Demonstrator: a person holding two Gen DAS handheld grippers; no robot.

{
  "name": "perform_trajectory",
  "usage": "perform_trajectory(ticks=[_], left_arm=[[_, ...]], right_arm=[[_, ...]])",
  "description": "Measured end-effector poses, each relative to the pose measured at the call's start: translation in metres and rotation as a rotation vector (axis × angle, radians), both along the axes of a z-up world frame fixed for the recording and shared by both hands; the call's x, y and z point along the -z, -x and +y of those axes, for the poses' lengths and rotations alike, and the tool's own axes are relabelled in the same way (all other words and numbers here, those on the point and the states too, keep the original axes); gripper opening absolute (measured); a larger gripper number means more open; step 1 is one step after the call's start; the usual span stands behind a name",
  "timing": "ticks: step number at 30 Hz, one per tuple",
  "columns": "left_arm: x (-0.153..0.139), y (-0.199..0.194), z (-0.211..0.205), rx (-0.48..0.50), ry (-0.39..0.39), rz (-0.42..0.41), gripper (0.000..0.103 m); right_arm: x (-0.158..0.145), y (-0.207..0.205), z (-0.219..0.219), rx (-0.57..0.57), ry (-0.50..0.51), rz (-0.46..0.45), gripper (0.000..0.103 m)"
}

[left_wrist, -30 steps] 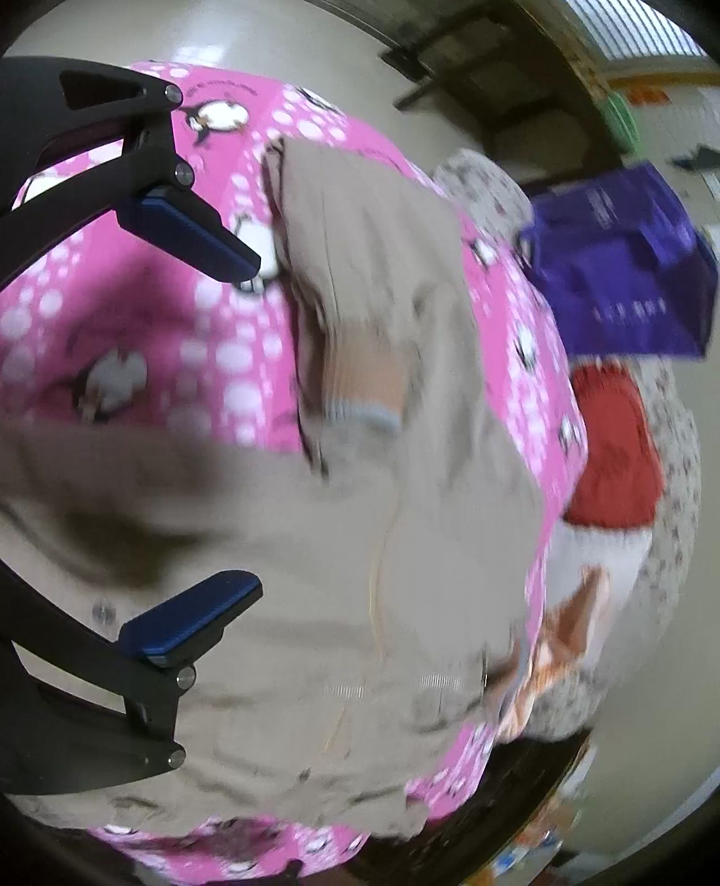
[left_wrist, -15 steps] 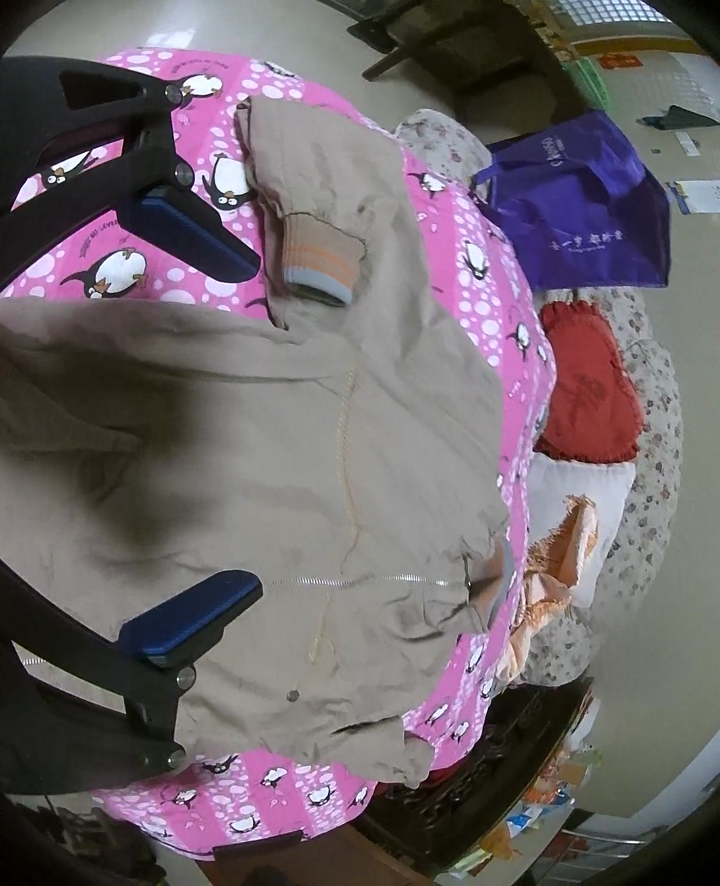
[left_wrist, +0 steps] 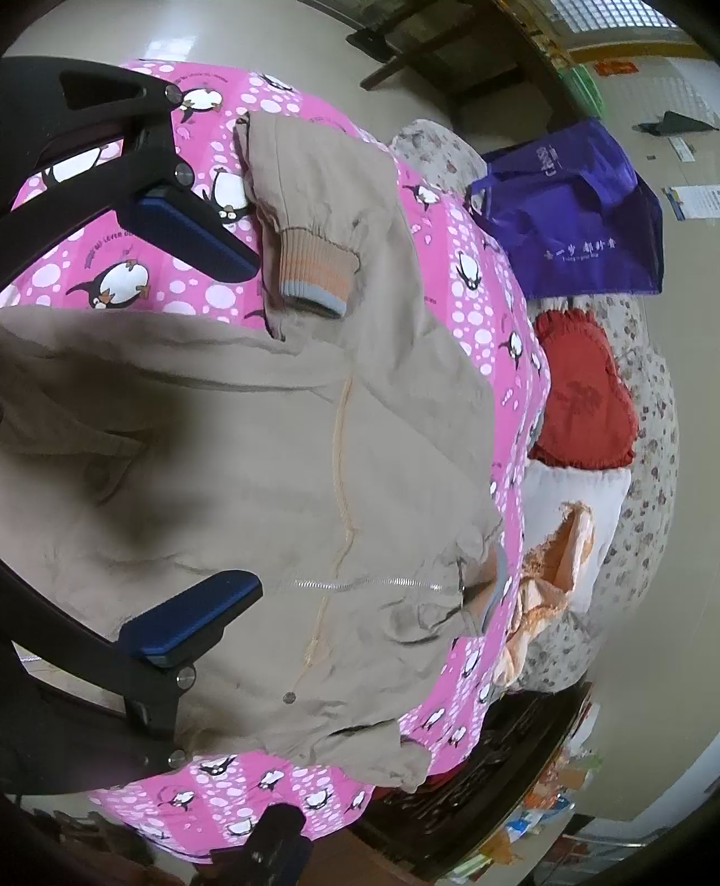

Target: Fold large clothes

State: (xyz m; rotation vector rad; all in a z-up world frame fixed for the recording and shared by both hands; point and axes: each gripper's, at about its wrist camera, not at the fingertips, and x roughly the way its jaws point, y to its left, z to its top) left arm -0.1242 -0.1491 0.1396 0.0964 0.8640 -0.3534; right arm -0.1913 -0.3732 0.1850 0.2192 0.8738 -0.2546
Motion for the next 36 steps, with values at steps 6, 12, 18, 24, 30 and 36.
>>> perform_trajectory(ticks=[6, 12, 18, 24, 30, 36], left_arm=[[0.005, -0.004, 0.001, -0.004, 0.005, 0.016, 0.103], [0.012, -0.005, -0.005, 0.002, 0.004, 0.027, 0.103], [0.018, -0.006, -0.012, 0.011, 0.001, 0.044, 0.103], [0.023, -0.007, -0.013, 0.006, -0.009, 0.050, 0.103], [0.027, -0.009, -0.014, 0.002, -0.017, 0.059, 0.103], [0.030, -0.011, -0.015, -0.002, -0.018, 0.067, 0.103]], right_arm=[[0.013, -0.014, 0.009, 0.010, 0.049, 0.029, 0.103], [0.016, -0.018, 0.008, 0.014, 0.048, 0.040, 0.103], [0.023, -0.021, -0.001, 0.044, 0.015, 0.054, 0.103], [0.028, -0.023, -0.001, 0.062, 0.015, 0.061, 0.103], [0.034, -0.026, -0.004, 0.075, 0.013, 0.073, 0.103], [0.034, -0.029, -0.001, 0.061, 0.038, 0.079, 0.103]])
